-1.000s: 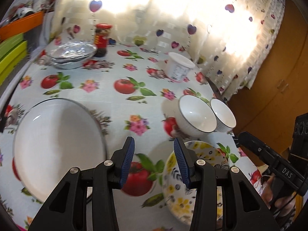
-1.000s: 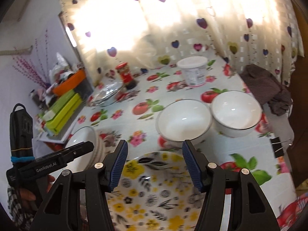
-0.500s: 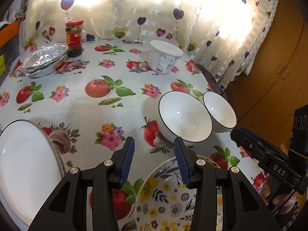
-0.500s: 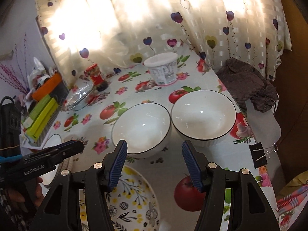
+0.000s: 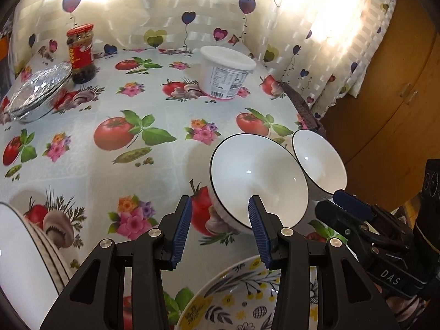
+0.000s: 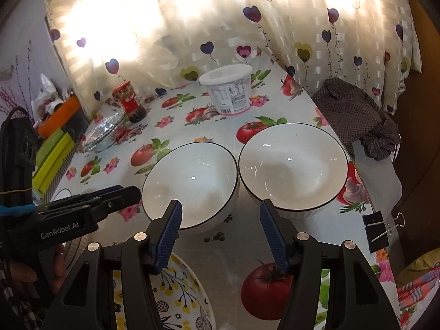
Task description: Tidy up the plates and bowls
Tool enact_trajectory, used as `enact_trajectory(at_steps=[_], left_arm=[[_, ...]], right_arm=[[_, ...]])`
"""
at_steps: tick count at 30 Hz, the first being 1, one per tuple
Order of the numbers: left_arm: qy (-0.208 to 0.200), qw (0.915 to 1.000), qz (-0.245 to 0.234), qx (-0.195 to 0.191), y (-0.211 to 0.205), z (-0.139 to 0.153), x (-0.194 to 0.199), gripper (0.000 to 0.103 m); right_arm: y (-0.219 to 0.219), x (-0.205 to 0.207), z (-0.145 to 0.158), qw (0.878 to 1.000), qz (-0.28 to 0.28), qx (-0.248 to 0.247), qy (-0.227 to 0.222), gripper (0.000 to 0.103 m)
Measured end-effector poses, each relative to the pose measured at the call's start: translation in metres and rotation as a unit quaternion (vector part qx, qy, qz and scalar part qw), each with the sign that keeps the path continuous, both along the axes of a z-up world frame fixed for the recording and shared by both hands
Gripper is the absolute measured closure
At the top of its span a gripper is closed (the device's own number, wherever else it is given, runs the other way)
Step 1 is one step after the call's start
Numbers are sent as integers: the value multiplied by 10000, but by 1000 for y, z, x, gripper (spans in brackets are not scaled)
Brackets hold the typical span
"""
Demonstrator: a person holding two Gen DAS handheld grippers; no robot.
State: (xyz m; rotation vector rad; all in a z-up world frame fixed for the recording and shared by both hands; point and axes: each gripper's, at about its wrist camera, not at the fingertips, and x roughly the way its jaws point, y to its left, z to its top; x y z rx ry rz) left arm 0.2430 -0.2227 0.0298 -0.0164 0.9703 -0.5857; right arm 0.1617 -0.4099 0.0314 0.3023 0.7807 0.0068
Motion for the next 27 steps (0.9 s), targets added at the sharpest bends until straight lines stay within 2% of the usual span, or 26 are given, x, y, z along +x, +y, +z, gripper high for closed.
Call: enact_trajectory(at_steps=[6,15,21,24,27], left_arm=[[-133,9994,12,307,-8,-5,6,59],[-134,9986,-70,511,-17,-13,15,59],[-72,9982,-74,591,-22,-21,19,59],[-55,9984,-69,565,-21,-23,21,67],[-58,9984,-107,560,-23,-23,21,68]], right_arm=[[4,12,-9,9998,98,-70,125,62],[2,28,-22,9994,121,45,308,73],[0,33,-26,9994,103,73,335,75],[0,37,-27,9993,86,86,355,76],[-1,39,-29,9993,58,97,370,76]])
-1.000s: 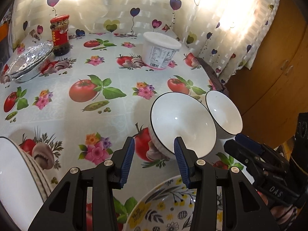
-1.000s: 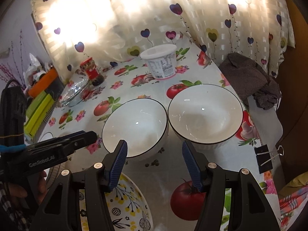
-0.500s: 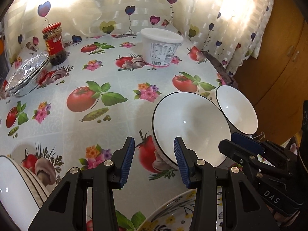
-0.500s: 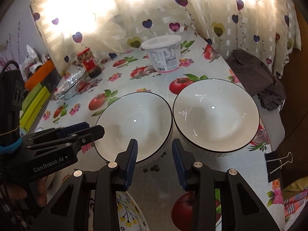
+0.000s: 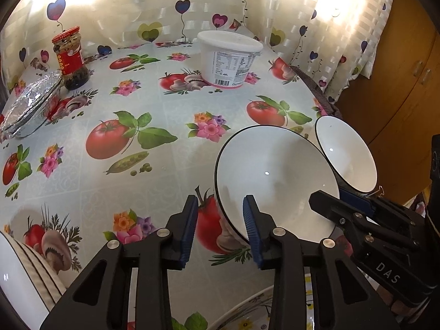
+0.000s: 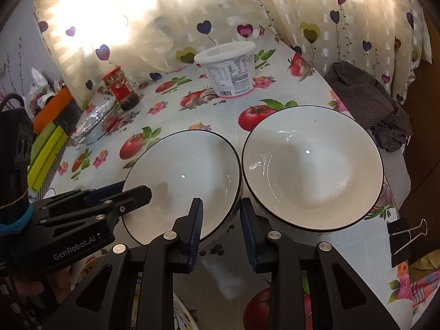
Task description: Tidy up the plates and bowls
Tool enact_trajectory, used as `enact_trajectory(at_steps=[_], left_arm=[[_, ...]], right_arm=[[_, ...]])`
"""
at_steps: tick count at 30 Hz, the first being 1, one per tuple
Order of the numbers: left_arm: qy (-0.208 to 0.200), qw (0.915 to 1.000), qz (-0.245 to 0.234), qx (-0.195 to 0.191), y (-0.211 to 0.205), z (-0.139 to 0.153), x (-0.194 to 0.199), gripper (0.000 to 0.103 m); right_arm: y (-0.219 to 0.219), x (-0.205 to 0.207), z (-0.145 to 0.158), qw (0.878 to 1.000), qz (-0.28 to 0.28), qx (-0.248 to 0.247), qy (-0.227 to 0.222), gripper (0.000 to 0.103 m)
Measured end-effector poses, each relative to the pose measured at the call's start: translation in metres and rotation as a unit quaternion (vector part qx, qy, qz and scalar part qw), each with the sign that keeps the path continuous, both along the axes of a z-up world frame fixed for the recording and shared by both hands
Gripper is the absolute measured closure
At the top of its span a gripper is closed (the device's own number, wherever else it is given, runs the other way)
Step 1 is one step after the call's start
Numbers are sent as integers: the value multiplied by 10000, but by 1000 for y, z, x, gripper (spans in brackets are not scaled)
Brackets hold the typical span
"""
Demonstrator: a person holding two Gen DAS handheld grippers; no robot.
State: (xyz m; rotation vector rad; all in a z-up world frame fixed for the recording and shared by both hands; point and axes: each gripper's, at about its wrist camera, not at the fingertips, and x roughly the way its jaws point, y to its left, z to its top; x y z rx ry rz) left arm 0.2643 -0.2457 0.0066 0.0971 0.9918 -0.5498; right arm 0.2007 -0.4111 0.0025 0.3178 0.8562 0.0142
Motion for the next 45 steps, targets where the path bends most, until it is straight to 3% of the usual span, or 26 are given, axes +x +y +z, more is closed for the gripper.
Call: enact_trajectory(at_steps=[6,28,45], left_arm=[[-23,10000,-51,-64,-2,1,1,83],[-229,9996,58,-132,5,10,-4,84],[-546,9981,80,-282,17,41,-28,84]], right_arm=[[1,4,-2,10000,-39,-5,38,75],[5,2,0,10000,-22,-64,19,81],[15,-25,32,9995,22,-86,-314,81]])
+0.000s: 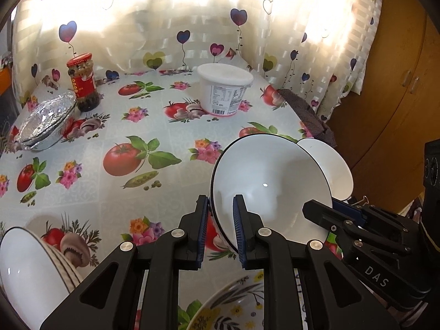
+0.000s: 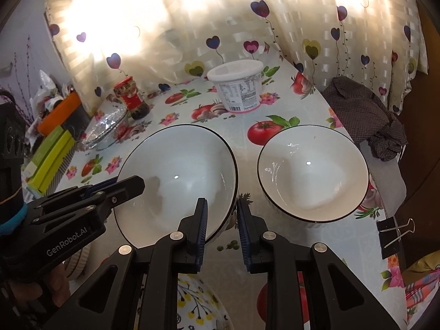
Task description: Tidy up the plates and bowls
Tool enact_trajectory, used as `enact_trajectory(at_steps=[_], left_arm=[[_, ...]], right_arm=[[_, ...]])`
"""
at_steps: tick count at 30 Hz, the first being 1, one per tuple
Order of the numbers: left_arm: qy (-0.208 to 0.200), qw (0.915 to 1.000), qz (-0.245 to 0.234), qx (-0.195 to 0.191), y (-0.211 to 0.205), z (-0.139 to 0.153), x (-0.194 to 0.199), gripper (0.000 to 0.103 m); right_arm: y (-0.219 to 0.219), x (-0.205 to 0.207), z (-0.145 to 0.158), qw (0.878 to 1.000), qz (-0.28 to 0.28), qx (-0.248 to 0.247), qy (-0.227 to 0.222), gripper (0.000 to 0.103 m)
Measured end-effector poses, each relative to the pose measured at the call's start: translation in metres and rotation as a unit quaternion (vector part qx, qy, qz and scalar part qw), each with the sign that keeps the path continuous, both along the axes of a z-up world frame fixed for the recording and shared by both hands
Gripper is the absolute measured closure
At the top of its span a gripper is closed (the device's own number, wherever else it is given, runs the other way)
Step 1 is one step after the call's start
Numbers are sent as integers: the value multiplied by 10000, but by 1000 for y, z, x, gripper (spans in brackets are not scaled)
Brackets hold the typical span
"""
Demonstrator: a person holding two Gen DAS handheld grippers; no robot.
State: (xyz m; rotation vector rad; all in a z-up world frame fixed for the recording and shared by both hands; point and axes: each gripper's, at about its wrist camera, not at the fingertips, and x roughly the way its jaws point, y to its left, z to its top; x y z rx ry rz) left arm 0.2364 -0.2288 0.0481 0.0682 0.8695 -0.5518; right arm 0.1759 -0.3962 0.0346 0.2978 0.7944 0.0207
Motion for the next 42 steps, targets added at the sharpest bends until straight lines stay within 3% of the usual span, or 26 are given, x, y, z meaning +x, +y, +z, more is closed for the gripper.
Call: enact_trajectory(at_steps=[21,42], left_arm=[[-50,9998,81,-175,31,10,-60,84],[352,9992,170,-37,54,-22,-99,84]], right_arm=[[28,-67,18,9997,125,83,-184,81],[53,-107,-13,9991,260,246,218,81]])
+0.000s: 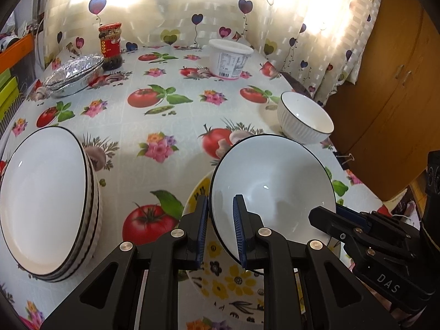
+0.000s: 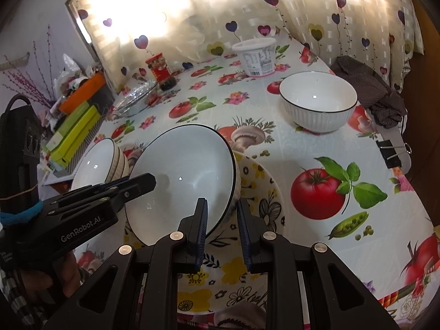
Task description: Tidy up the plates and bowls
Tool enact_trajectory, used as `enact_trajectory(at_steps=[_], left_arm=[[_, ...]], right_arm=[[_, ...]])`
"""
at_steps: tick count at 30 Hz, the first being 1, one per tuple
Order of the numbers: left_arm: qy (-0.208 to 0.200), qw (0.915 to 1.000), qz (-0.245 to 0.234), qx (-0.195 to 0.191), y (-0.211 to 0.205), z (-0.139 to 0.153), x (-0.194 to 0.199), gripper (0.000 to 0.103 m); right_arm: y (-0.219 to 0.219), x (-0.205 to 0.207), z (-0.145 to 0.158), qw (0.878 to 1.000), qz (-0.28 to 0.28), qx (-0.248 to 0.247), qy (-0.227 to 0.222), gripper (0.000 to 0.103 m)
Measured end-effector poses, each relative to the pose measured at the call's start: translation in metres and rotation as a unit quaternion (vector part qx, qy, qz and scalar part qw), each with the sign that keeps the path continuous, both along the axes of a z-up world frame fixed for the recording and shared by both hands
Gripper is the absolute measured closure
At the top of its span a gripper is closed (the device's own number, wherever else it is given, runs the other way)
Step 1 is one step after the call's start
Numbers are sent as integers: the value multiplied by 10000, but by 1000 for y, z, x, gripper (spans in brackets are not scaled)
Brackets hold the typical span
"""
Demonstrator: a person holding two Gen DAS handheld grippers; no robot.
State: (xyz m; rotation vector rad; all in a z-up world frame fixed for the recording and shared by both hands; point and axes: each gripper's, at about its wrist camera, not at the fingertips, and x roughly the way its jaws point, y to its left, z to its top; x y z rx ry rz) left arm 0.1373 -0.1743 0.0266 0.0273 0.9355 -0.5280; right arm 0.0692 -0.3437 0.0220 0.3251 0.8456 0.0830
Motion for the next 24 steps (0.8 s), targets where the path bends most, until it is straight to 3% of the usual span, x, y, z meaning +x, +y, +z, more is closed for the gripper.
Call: enact_trajectory(at_steps=[24], left_arm=[[181,9998,-66,111,-2,-12,-12,84]], right_arm=[[-1,-13,-5,9999,-13,70,75,80]])
